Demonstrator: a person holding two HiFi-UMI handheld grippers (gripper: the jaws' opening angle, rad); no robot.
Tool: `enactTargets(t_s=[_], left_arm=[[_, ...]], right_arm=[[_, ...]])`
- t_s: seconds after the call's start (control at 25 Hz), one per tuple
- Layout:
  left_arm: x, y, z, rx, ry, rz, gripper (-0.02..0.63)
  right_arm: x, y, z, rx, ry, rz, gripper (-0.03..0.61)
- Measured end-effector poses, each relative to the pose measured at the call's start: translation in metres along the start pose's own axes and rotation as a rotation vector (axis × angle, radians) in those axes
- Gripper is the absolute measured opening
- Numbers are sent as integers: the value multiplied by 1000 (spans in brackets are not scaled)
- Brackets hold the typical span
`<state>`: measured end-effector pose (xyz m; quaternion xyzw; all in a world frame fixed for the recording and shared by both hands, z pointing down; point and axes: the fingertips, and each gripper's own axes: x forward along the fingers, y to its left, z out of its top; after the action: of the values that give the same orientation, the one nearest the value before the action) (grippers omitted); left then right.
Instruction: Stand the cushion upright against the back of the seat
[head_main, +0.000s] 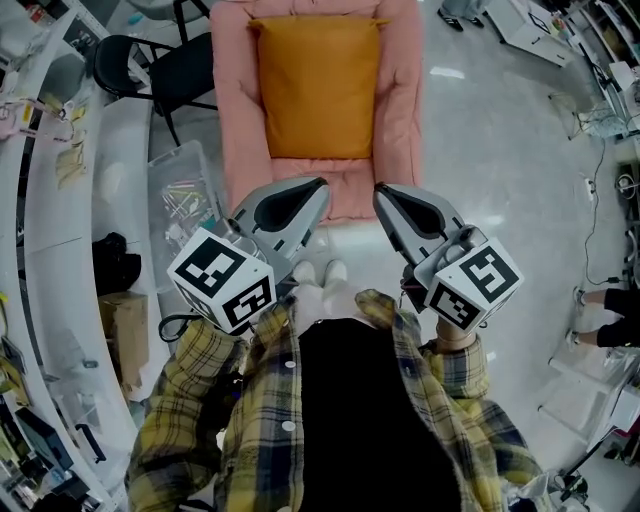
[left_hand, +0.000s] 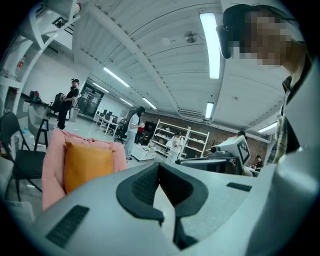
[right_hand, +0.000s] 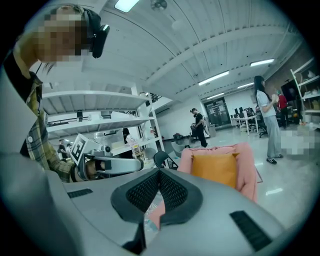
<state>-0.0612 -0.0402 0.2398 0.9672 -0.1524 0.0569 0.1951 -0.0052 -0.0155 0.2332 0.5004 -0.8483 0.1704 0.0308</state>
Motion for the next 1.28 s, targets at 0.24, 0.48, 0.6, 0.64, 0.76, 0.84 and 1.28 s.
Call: enactTargets(t_s=[0.24,0.48,0.6,0.64,0.76,0.84,1.28], left_arm=[[-12,0,-4,24,38,-29,5],[-17,5,2,16,36,-7,5],[-11,2,6,29,39,-11,5],[-9,2,7,37,44,-15,5],[-8,-2,7,55,64,-23,5],[-6,-3,11,64,68,-22,5],[5,0,23,106,59,-44,5]], right_arm=[[-10,2,-2,2,0,1,18],[-13,2,-10,15,13,6,18],[-13,-4,-7,16,15,6,18],[-13,-5,-6,15,16,7,18],[-12,-4,-6,19,21,15,18],[-13,-4,-5,17,25,21,18],[-12,-6,1,-1,32,19,18]])
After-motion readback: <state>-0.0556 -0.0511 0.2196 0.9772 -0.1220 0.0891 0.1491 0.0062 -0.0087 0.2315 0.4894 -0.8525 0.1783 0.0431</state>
